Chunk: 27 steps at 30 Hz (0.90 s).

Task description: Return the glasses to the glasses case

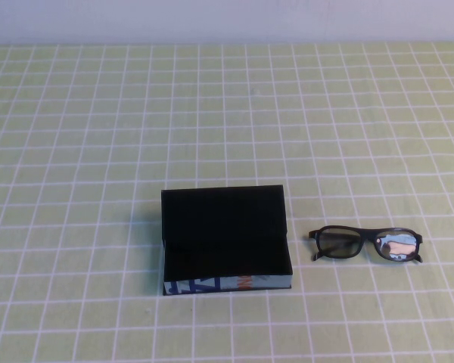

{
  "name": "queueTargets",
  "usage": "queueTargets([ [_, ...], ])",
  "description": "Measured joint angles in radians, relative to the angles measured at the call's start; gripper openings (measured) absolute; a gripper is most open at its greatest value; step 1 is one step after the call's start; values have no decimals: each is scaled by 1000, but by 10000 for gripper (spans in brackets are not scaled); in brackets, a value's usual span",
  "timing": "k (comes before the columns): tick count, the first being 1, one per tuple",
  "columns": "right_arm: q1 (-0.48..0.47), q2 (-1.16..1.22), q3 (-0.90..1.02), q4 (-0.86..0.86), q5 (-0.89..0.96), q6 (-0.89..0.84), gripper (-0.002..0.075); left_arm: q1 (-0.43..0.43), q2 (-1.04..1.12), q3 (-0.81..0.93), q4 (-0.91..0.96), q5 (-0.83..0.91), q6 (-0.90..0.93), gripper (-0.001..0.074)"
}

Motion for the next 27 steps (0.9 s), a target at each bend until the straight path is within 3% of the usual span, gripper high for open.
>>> queueTargets([
  [6, 0, 183, -247, -55, 394, 8, -18, 0, 145, -151, 148, 203, -32, -3],
  [12, 0, 418, -332, -29, 755, 10, -18, 0, 300, -174, 159, 540, -88, -3],
  [18, 0, 598, -330, -26, 905, 10, -18, 0, 463, -174, 108, 903, -95, -3],
  [23, 12, 699, -330, 63, 984, -1, -18, 0, 536, -174, -34, 1104, -82, -3],
  [27, 66, 798, -335, 78, 1068, -201, -18, 0, 556, -174, -120, 1148, 20, -3],
])
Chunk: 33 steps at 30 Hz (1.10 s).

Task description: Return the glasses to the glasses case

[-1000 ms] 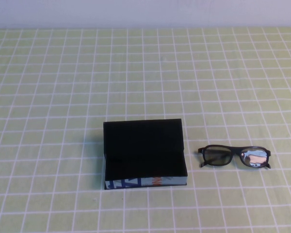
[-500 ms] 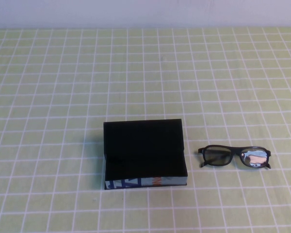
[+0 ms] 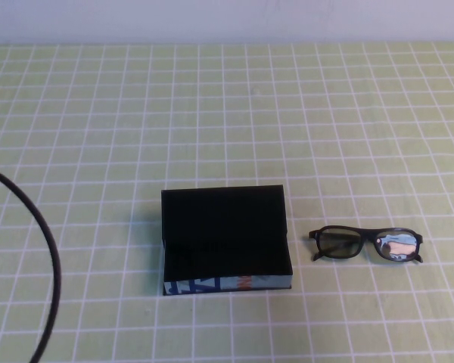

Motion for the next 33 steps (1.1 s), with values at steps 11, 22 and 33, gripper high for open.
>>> queueTargets([
  [11, 252, 326, -139, -6, 292, -502, -18, 0, 0, 0, -26, 11, 131, -3],
  [22, 420, 605, -211, -225, 227, -574, 240, 0, 0, 0, -41, 79, 133, -3],
  [33, 421, 823, -274, -310, 126, -575, 545, 0, 0, 0, -43, 111, 134, -3],
])
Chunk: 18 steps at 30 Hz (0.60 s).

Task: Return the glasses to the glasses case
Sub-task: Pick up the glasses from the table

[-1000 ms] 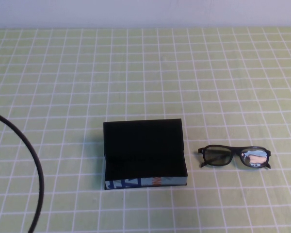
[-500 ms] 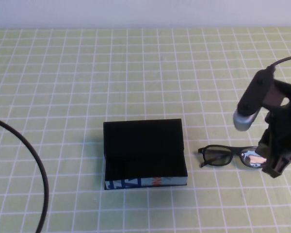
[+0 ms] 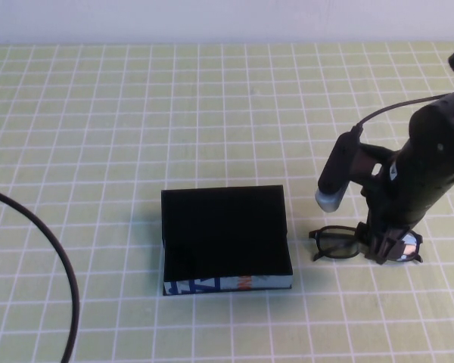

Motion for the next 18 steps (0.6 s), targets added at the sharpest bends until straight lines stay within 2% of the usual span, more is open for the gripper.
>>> queueTargets([
  [7, 0, 93, -16, 1, -9, 0, 547, 0, 0, 0, -2, 2, 0, -3],
  [10, 0, 119, -17, 1, -13, 0, 514, 0, 0, 0, -2, 2, 0, -3],
  [13, 0, 132, -17, 1, -18, 0, 419, 0, 0, 0, -2, 4, 0, -3],
  [18, 0, 134, -19, 1, -13, 0, 109, 0, 0, 0, -2, 8, 0, -3],
])
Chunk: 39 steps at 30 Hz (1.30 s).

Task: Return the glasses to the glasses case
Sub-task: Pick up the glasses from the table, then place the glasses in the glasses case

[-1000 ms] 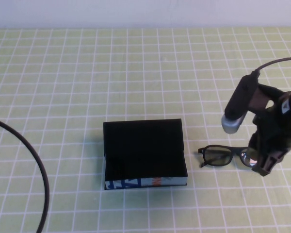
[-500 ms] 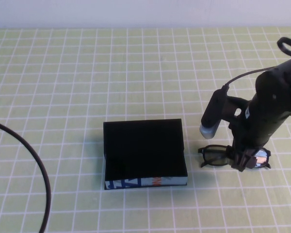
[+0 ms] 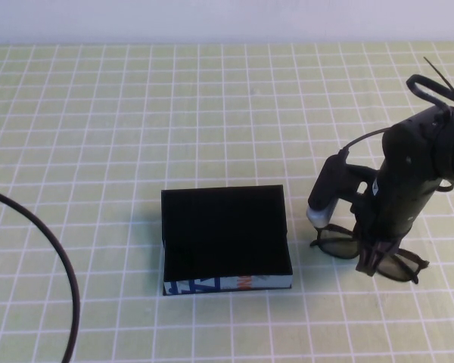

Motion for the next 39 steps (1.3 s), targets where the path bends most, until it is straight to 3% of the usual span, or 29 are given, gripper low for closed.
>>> queueTargets([
  [3, 0, -9, -7, 7, 24, 0, 39, 0, 0, 0, 0, 0, 0, -3],
  [7, 0, -15, -22, -5, 27, 0, 8, 0, 0, 0, 0, 0, 0, -3],
  [13, 0, -48, -124, 1, 87, 0, 2, 0, 0, 0, -2, 11, 0, -3],
  [20, 11, -68, -298, 177, 231, -97, 2, 0, 0, 0, -7, 27, 0, -3],
  [33, 248, -36, -446, 300, 227, -210, 2, 0, 0, 0, -17, 27, 0, -3],
  [39, 294, 56, -446, 302, 215, -246, 2, 0, 0, 0, -26, 27, 0, -3],
])
